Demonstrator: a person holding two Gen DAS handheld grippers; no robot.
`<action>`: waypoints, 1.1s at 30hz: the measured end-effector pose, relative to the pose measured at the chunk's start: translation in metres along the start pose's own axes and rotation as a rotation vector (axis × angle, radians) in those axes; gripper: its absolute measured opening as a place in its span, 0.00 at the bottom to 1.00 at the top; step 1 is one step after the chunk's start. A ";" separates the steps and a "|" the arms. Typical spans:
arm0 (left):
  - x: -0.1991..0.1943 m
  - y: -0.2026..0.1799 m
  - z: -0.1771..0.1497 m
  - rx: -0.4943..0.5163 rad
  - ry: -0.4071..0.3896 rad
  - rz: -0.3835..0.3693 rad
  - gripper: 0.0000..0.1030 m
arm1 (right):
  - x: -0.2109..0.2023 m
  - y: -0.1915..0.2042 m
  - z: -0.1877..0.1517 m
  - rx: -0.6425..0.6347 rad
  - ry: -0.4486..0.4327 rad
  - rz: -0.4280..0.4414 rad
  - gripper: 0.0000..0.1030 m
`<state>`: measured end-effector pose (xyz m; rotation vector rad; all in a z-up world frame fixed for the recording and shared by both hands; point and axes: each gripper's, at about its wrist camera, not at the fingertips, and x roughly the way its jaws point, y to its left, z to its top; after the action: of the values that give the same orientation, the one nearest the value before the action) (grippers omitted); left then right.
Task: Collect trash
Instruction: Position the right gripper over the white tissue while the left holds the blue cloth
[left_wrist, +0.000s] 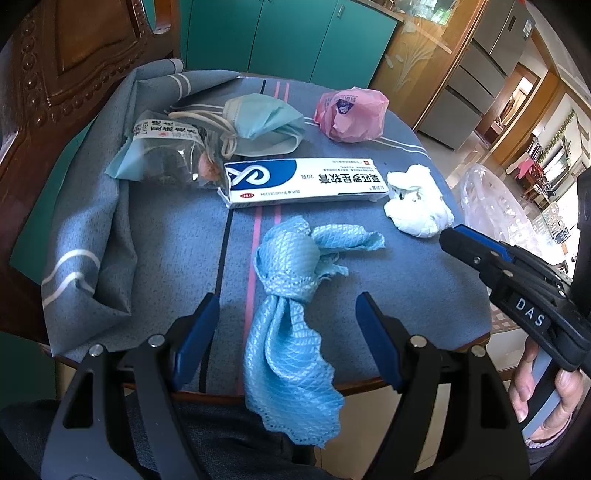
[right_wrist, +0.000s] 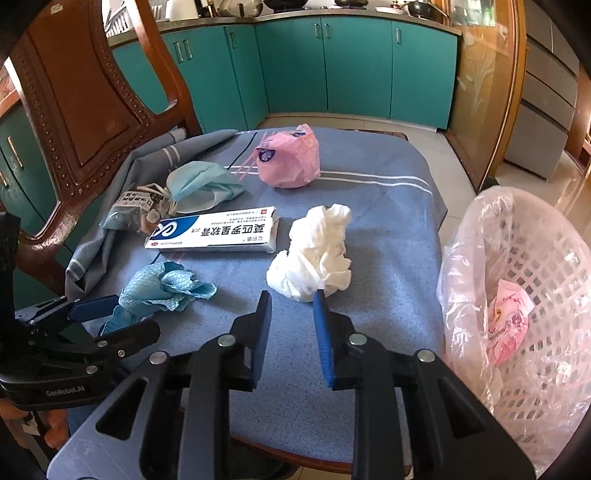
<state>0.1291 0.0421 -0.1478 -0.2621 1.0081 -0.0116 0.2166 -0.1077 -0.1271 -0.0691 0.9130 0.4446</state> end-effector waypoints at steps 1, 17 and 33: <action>0.000 0.000 0.000 -0.001 0.001 0.001 0.75 | 0.000 0.000 0.000 0.001 0.001 0.000 0.26; 0.003 0.000 -0.002 -0.003 0.012 0.012 0.75 | 0.001 -0.001 -0.003 0.009 0.010 -0.005 0.41; 0.003 0.001 -0.002 -0.005 0.013 0.012 0.77 | 0.030 -0.005 -0.005 0.031 0.045 -0.007 0.54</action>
<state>0.1285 0.0426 -0.1517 -0.2602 1.0224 0.0002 0.2307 -0.1030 -0.1539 -0.0539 0.9635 0.4233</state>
